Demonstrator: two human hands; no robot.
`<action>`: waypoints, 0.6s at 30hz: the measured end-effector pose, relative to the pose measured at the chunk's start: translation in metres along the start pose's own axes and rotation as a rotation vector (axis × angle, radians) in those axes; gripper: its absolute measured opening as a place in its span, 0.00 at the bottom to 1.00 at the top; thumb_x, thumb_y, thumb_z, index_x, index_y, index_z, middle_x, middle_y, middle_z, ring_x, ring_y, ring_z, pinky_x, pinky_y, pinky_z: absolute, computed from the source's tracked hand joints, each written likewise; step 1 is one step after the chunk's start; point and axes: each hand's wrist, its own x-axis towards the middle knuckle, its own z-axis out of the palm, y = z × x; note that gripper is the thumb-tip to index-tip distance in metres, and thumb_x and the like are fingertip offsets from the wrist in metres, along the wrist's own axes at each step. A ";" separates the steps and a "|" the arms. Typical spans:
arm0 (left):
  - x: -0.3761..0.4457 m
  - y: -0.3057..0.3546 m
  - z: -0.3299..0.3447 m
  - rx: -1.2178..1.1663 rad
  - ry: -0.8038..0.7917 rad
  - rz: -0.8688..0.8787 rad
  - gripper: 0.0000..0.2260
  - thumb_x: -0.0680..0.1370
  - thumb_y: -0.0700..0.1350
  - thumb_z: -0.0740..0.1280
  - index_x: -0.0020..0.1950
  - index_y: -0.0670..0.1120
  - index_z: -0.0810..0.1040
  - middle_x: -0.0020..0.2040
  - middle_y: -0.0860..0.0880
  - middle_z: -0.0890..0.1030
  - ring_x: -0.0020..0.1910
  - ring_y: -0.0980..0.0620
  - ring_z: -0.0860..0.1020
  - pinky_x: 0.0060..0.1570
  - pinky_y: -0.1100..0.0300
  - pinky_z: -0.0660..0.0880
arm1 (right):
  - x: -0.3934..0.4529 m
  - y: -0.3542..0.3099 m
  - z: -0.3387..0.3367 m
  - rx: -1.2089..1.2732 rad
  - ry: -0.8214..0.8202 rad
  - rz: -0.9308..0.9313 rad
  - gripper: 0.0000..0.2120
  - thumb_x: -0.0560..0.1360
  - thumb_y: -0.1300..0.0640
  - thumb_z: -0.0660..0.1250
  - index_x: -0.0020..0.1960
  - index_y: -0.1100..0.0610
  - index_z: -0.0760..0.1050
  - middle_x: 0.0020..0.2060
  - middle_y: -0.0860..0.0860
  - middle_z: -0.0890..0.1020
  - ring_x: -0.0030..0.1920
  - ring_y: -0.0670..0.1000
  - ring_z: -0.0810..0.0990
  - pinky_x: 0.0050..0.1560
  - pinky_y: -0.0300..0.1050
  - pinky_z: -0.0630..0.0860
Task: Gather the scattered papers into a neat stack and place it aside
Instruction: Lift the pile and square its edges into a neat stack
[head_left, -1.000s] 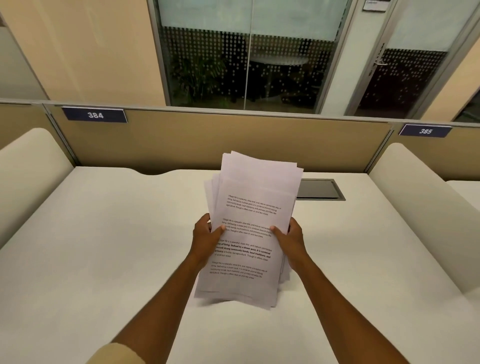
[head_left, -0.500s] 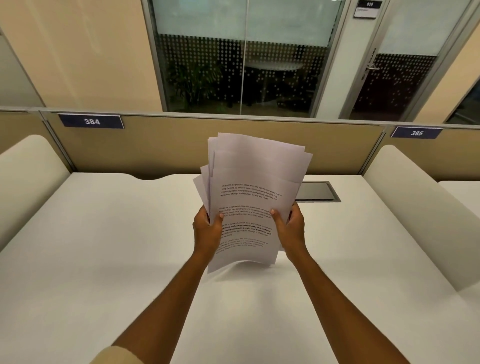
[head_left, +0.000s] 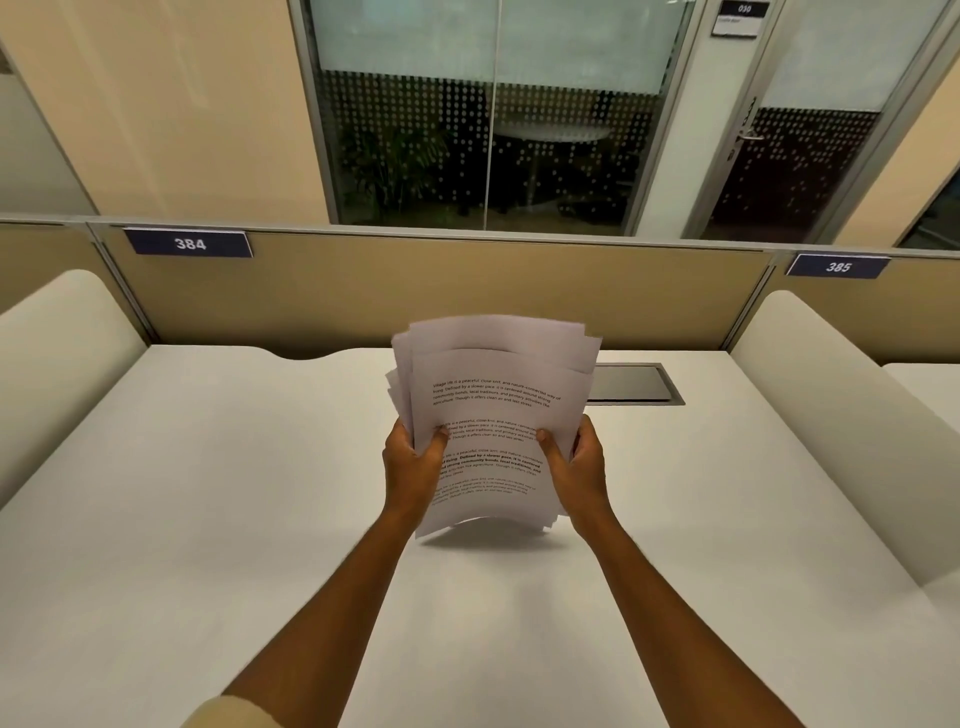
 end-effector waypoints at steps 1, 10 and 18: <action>-0.001 0.001 0.000 0.000 -0.006 0.004 0.19 0.74 0.50 0.68 0.63 0.48 0.73 0.55 0.48 0.81 0.49 0.46 0.82 0.43 0.54 0.83 | -0.001 0.002 0.000 -0.008 -0.003 0.003 0.14 0.77 0.55 0.67 0.60 0.49 0.68 0.56 0.52 0.79 0.54 0.55 0.81 0.48 0.47 0.82; -0.003 0.005 0.002 0.010 -0.020 0.017 0.20 0.70 0.57 0.70 0.59 0.54 0.73 0.51 0.55 0.80 0.47 0.49 0.81 0.39 0.59 0.80 | -0.005 0.006 -0.003 -0.018 0.051 0.021 0.27 0.71 0.50 0.73 0.66 0.50 0.66 0.56 0.49 0.78 0.52 0.49 0.80 0.51 0.50 0.81; -0.001 -0.013 0.005 0.031 -0.099 -0.036 0.21 0.73 0.51 0.70 0.64 0.50 0.73 0.56 0.49 0.81 0.51 0.47 0.81 0.46 0.50 0.83 | -0.004 0.011 -0.001 -0.096 0.008 0.041 0.25 0.75 0.54 0.70 0.68 0.50 0.64 0.59 0.51 0.77 0.55 0.53 0.79 0.54 0.55 0.81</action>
